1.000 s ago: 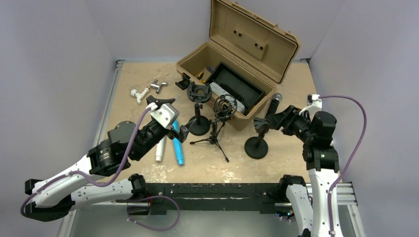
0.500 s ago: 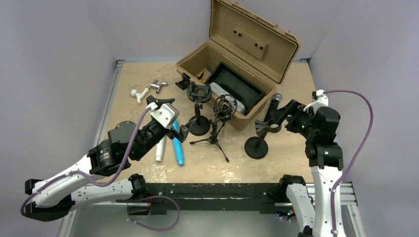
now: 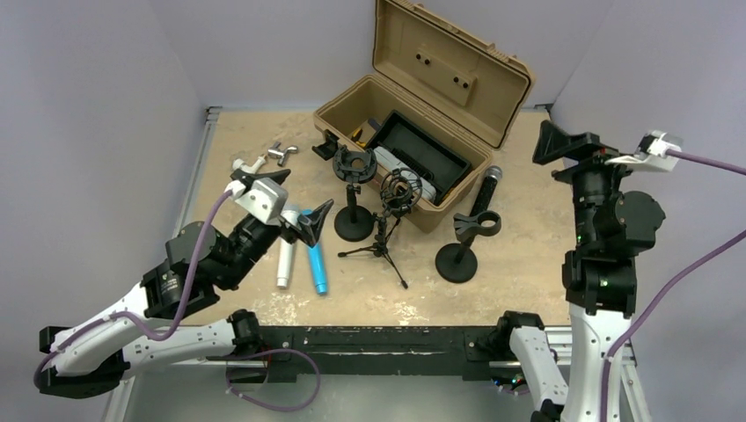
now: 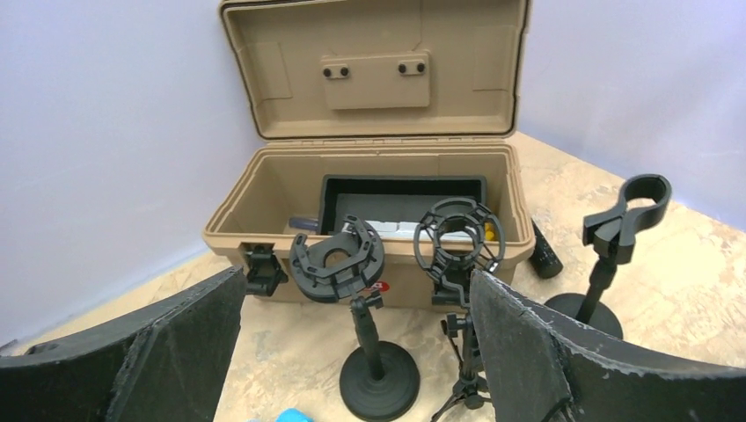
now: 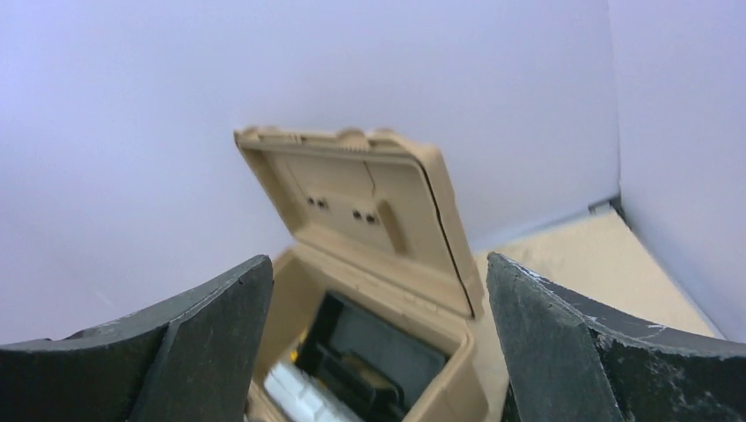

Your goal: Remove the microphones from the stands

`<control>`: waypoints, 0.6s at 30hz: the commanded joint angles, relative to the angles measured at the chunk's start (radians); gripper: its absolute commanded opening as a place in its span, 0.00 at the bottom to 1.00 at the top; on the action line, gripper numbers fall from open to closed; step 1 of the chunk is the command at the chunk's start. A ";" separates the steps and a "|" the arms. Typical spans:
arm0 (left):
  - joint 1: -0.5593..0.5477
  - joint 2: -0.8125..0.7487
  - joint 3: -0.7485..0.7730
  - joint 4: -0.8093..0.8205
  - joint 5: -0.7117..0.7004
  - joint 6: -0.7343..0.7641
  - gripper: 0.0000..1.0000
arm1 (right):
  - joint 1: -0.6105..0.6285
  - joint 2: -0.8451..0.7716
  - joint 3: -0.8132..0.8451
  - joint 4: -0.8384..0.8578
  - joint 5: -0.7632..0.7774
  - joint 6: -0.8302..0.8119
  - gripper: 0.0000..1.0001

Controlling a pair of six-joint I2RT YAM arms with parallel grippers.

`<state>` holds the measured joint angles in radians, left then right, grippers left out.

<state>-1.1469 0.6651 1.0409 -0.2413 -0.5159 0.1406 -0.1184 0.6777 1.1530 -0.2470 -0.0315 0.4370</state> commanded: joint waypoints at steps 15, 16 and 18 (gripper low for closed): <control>-0.003 -0.278 -0.100 0.225 -0.289 0.028 1.00 | 0.038 -0.067 -0.115 0.523 0.058 0.082 0.91; -0.004 -0.289 -0.106 0.224 -0.294 0.039 1.00 | 0.049 -0.079 -0.142 0.542 0.049 0.077 0.91; -0.004 -0.307 -0.111 0.266 -0.303 0.063 1.00 | 0.068 -0.093 -0.173 0.560 0.044 0.072 0.91</control>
<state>-1.1469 0.3897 0.9440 -0.0471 -0.7734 0.1513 -0.0837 0.6044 1.0348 0.2268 0.0277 0.5076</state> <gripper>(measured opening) 0.998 0.906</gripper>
